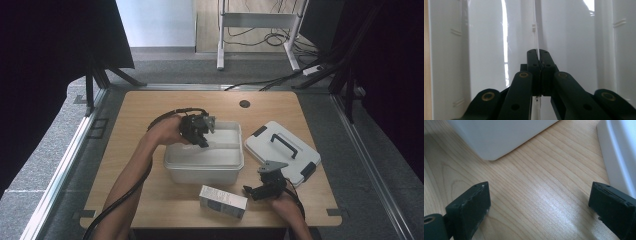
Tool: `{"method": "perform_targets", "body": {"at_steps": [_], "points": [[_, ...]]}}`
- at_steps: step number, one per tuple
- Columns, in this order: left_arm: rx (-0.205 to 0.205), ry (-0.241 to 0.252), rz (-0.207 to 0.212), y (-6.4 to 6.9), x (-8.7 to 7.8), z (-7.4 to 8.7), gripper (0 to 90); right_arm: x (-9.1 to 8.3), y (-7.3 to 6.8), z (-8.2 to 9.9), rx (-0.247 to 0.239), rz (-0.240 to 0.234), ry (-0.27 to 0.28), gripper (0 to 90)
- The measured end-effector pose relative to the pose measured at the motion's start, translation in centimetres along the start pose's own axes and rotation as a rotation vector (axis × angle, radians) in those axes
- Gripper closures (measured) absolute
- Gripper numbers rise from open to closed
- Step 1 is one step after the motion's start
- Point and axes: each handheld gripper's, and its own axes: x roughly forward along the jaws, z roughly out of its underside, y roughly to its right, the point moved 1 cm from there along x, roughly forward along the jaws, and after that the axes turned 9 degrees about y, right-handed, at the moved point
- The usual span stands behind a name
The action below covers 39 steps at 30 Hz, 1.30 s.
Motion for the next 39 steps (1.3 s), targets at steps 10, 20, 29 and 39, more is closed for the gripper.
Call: {"method": "perform_targets", "body": {"at_steps": [10,20,29,39], "points": [[-0.001,0.025,-0.013,0.0,-0.7,-0.1,89.1,0.0,0.0,0.0,0.000,0.001,0.001,3.8],[-0.026,0.080,-0.042,0.3,-2.9,-0.8,89.0,0.0,0.0,0.0,-0.001,0.002,0.002,3.8],[-0.122,0.028,-0.114,-0.1,-3.6,-0.1,88.9,0.0,0.0,0.0,0.000,0.001,0.002,3.8],[-0.278,0.027,-0.188,-1.1,-4.3,2.2,88.9,0.0,0.0,0.0,0.002,0.002,0.001,3.8]]}}
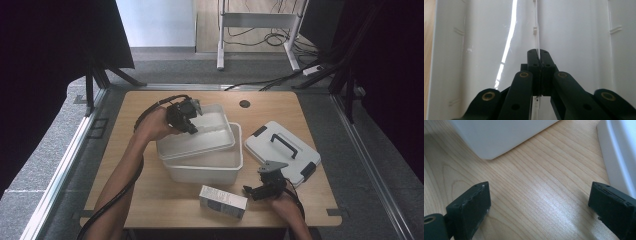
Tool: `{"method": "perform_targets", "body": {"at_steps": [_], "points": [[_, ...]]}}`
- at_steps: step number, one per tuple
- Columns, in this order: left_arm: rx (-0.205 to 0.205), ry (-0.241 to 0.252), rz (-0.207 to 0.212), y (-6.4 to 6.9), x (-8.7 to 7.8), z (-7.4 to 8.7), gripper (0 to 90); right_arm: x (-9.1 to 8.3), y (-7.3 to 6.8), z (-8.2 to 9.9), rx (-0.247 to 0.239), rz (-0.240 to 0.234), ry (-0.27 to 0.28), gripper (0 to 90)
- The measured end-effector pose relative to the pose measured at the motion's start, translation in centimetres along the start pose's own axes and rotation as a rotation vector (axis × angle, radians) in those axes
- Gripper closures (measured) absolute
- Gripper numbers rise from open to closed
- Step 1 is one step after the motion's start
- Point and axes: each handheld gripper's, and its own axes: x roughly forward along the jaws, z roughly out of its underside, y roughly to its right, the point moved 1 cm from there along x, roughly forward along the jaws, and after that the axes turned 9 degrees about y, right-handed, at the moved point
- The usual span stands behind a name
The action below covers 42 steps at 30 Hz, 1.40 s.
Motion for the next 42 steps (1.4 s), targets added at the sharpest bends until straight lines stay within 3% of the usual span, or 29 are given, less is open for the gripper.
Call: {"method": "perform_targets", "body": {"at_steps": [20,42], "points": [[-0.249,-0.010,-0.153,-2.8,-2.5,4.5,88.9,0.0,0.0,0.0,-0.003,-0.002,0.001,4.1],[-0.454,0.001,-0.273,-4.7,-5.8,10.3,88.9,0.0,0.0,0.0,-0.003,-0.005,-0.001,4.4]]}}
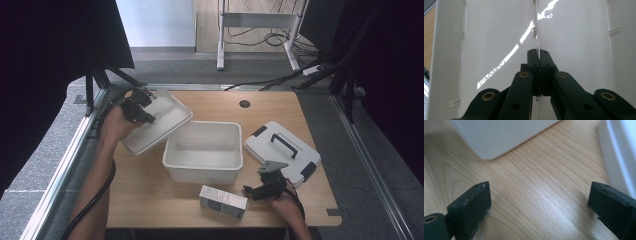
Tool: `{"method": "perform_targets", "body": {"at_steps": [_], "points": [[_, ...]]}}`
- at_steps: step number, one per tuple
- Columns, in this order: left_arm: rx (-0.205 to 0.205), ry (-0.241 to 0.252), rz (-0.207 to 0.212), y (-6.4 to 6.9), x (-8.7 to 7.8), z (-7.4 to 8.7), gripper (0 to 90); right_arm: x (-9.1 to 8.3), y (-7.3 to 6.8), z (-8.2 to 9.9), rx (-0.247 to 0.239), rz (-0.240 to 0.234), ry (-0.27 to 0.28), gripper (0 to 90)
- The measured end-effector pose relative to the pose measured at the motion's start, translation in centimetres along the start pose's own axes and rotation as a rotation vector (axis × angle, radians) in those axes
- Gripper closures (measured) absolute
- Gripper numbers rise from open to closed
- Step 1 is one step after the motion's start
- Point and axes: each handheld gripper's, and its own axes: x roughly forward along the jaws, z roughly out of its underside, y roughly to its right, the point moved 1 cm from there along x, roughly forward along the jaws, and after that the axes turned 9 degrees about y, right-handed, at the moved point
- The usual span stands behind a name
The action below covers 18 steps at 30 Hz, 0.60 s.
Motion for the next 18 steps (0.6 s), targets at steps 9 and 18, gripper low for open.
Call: {"method": "perform_targets", "body": {"at_steps": [9,18], "points": [[-0.063,-0.003,-0.040,-1.7,-1.0,1.9,88.9,0.0,0.0,0.0,0.000,0.000,0.000,4.4],[-0.108,-0.011,-0.073,-3.2,-1.5,4.0,88.9,0.0,0.0,0.0,0.001,0.001,0.000,4.8]]}}
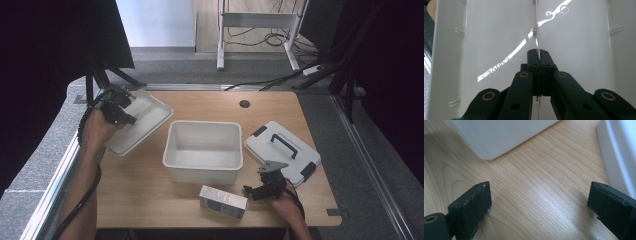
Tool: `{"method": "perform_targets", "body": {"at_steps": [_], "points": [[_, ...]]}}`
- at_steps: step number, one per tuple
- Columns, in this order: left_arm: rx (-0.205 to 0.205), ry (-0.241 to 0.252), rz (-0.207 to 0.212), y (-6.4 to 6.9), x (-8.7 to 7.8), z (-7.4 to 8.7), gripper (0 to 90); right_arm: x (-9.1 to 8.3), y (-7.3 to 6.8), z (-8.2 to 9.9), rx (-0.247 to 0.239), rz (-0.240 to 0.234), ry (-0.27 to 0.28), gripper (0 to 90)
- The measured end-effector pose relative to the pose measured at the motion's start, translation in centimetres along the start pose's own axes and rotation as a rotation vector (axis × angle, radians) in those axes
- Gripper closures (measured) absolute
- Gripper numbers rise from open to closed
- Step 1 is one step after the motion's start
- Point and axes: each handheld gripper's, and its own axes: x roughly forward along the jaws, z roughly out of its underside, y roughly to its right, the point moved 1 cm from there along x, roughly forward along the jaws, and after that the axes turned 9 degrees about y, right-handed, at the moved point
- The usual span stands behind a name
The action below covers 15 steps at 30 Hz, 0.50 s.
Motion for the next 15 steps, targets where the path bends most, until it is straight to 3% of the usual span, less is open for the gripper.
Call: {"method": "perform_targets", "body": {"at_steps": [8,15], "points": [[-0.014,-0.013,0.002,-0.6,1.5,2.3,88.9,0.0,0.0,0.0,0.000,0.001,0.001,5.1],[0.002,-0.017,0.012,-0.2,3.3,4.2,88.8,0.0,0.0,0.0,0.002,0.003,0.002,5.5]]}}
